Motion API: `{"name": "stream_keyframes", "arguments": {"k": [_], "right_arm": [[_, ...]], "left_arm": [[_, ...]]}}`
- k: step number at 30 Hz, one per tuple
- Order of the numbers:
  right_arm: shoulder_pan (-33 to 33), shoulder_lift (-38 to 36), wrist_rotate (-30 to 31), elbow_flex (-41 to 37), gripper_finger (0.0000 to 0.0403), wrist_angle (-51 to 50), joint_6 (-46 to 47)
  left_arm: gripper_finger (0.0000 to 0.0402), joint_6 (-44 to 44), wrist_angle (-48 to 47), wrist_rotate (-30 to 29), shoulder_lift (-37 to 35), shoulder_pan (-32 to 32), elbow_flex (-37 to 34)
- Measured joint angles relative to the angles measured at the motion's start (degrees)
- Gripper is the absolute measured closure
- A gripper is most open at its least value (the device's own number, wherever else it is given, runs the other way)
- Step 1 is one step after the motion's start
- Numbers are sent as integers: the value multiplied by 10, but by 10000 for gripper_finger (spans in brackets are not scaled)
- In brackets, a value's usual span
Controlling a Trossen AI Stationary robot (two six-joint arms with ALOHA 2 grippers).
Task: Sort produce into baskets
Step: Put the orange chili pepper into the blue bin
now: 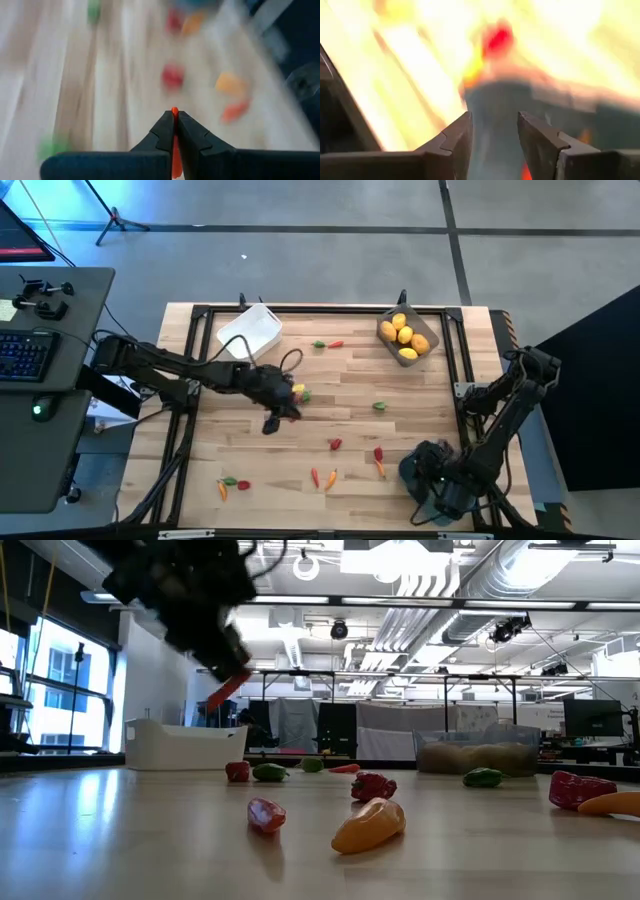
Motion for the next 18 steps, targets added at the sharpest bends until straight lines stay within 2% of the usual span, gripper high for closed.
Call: {"name": "stream_keyframes", "arguments": {"k": [3, 7, 10, 13, 18], "right_arm": [[-20, 12, 111, 0, 258, 19, -55], [-65, 24, 174, 0, 251, 94, -166], [-108, 32, 210, 0, 236, 193, -269], [-153, 40, 215, 0, 216, 320, -397], [-214, 50, 231, 0, 185, 496, -558]], "left_arm": [[401, -43, 188, 4, 12, 0, -27], [401, -75, 373, -1, 33, -6, -42], [401, -75, 442, -1, 53, -13, -36], [401, -62, 490, -1, 72, -23, -24], [401, -43, 521, -2, 98, -38, -3]]}}
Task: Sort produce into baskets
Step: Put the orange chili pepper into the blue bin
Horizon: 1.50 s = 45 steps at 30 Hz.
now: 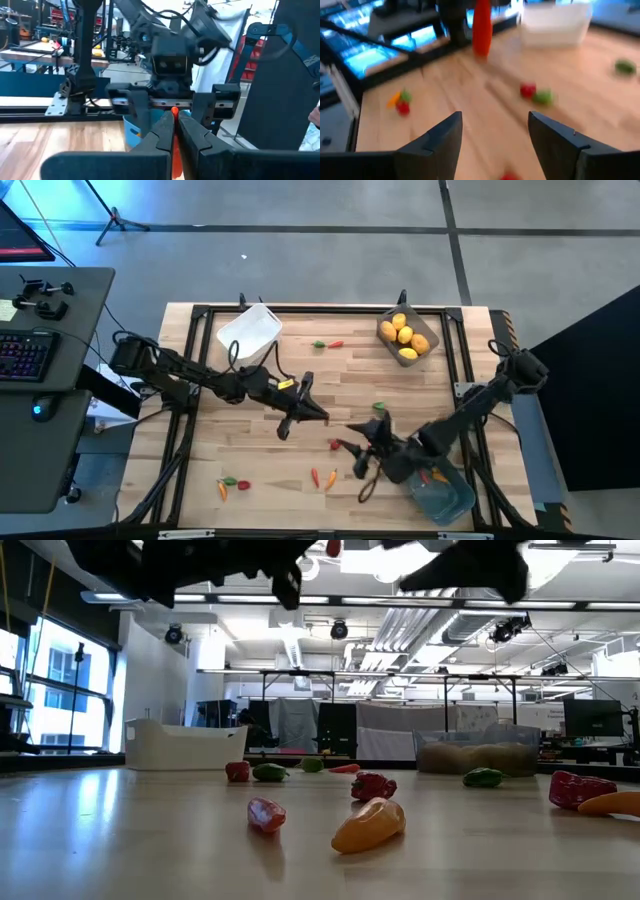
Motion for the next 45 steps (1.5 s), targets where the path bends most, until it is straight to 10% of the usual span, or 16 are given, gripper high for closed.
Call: {"name": "stream_keyframes", "arguments": {"k": [20, 30, 45], "right_arm": [[-55, 8, 9, 0, 211, 194, -304], [-66, 14, 29, 1, 389, 213, -325], [4, -67, 52, 1, 396, 113, -253]], "left_arm": [[401, 26, 7, -49, -1, -8, 18], [401, 54, 8, -52, -1, -8, 19], [305, 174, -128, -80, -53, -8, 18]]}}
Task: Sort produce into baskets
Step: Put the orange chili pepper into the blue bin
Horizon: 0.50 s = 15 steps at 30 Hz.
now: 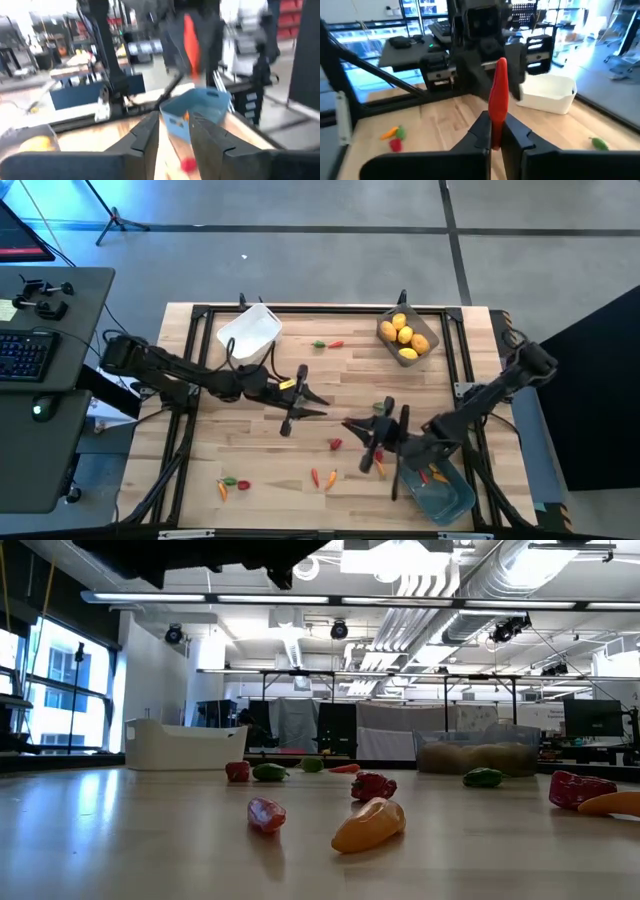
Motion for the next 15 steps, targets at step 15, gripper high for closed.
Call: {"name": "stream_keyframes", "arguments": {"k": [15], "right_arm": [[147, -83, -318, 0, 397, -475, 619]], "left_arm": [[306, 13, -389, -40, -124, -124, 0]]}}
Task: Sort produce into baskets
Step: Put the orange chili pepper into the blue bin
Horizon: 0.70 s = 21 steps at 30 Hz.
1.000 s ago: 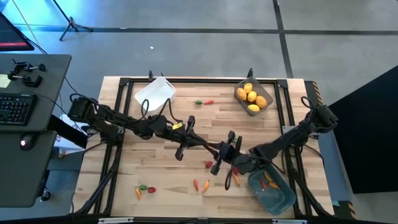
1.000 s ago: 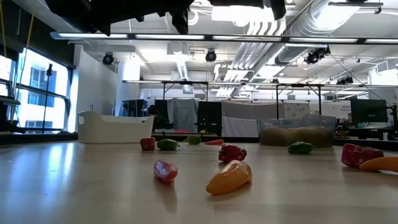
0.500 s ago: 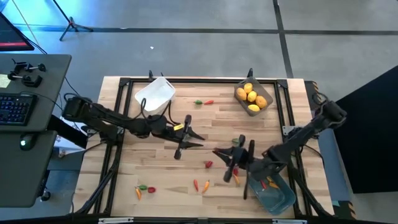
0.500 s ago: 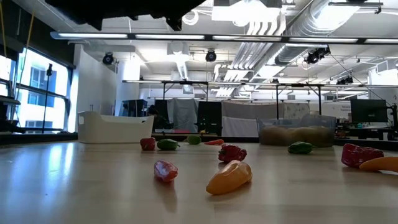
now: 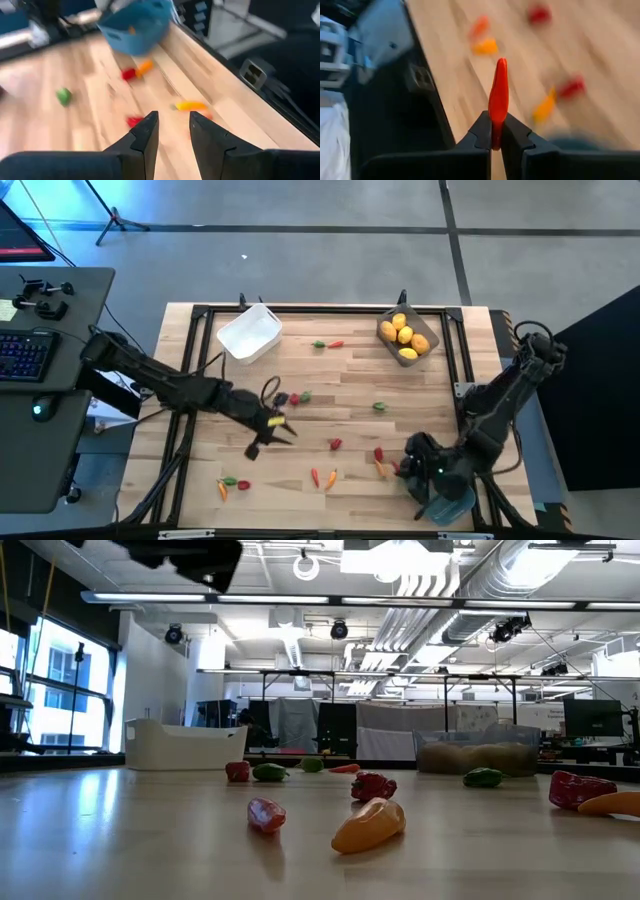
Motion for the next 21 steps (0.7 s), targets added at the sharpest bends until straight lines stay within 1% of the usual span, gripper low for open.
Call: {"name": "stream_keyframes", "arguments": {"k": [5, 9, 11, 14, 16, 18, 21], "right_arm": [[38, 7, -76, 0, 397, -109, 170], [42, 23, -147, -1, 397, -196, 256], [40, 35, -182, -1, 397, -210, 263], [35, 51, -215, -1, 397, -209, 259], [31, 62, -236, -1, 390, -208, 261], [28, 73, -259, -1, 375, -208, 260], [25, 83, -292, -1, 338, -206, 247]], "left_arm": [[308, -53, -69, -8, -1, -41, 0], [309, -83, -125, -8, -3, -64, 2], [311, -91, -168, -7, -3, -77, 11], [317, -115, -227, -11, -3, -93, 28], [321, -131, -248, -17, -3, -102, 38], [327, -137, -252, -19, -3, -109, 43], [336, -138, -255, -19, -3, -115, 43]]}}
